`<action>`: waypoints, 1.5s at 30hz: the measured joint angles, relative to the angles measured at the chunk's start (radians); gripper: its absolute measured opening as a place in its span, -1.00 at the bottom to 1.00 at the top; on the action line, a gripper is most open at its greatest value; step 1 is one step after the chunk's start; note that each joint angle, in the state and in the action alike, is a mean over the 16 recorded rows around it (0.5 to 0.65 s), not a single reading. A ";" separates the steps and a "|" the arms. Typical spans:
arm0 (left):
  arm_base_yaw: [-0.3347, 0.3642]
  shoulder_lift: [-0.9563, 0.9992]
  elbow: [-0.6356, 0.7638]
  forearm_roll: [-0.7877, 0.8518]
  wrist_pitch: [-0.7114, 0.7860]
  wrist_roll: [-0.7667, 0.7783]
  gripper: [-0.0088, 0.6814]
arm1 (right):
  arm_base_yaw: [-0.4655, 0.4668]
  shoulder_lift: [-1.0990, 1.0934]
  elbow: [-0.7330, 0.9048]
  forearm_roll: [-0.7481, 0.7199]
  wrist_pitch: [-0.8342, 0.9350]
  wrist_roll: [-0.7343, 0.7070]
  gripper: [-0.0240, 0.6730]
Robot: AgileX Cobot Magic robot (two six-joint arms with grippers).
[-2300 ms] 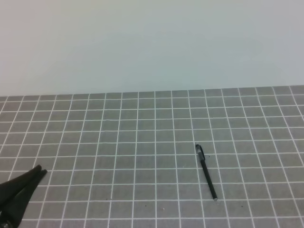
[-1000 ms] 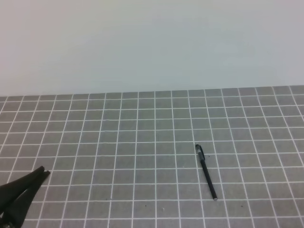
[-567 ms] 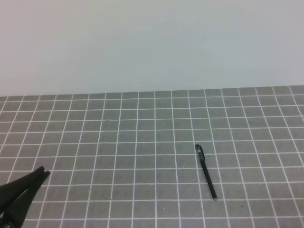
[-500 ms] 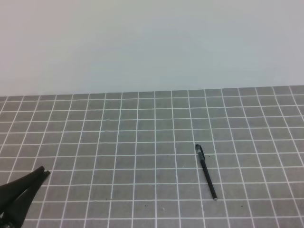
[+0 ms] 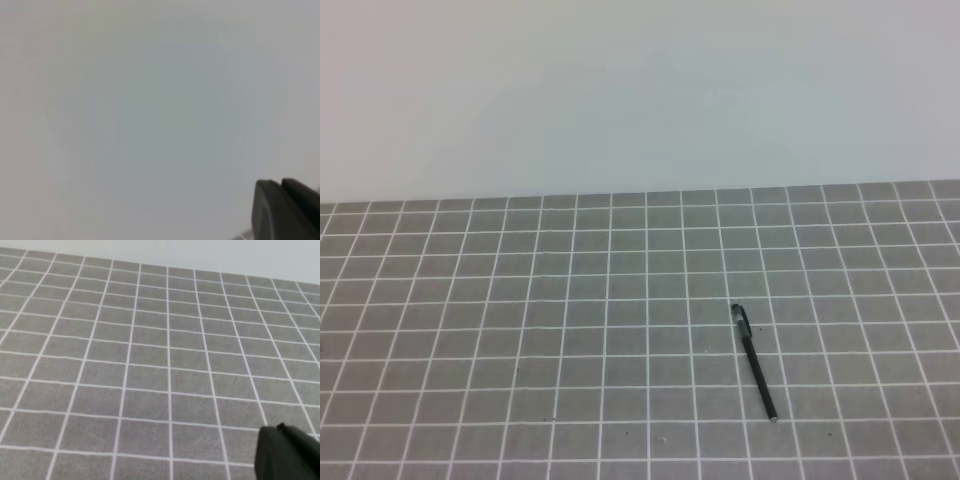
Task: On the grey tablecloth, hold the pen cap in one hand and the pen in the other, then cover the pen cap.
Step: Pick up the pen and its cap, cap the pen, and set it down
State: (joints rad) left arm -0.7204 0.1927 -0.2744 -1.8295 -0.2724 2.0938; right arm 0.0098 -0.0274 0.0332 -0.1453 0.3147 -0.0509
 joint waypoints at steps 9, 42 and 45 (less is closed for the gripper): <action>0.218 -0.137 0.006 0.000 0.016 -0.130 -0.97 | 0.000 0.000 0.000 0.000 0.000 0.000 -0.93; 0.452 -0.193 0.059 1.357 0.630 -1.555 -0.97 | 0.000 0.000 0.000 0.000 0.000 -0.002 -0.93; 0.453 -0.199 0.100 1.446 0.557 -1.646 -0.97 | 0.000 0.000 0.000 0.000 0.000 -0.002 -0.93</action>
State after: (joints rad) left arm -0.2677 -0.0061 -0.1742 -0.3839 0.2848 0.4477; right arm 0.0098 -0.0274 0.0332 -0.1453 0.3147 -0.0532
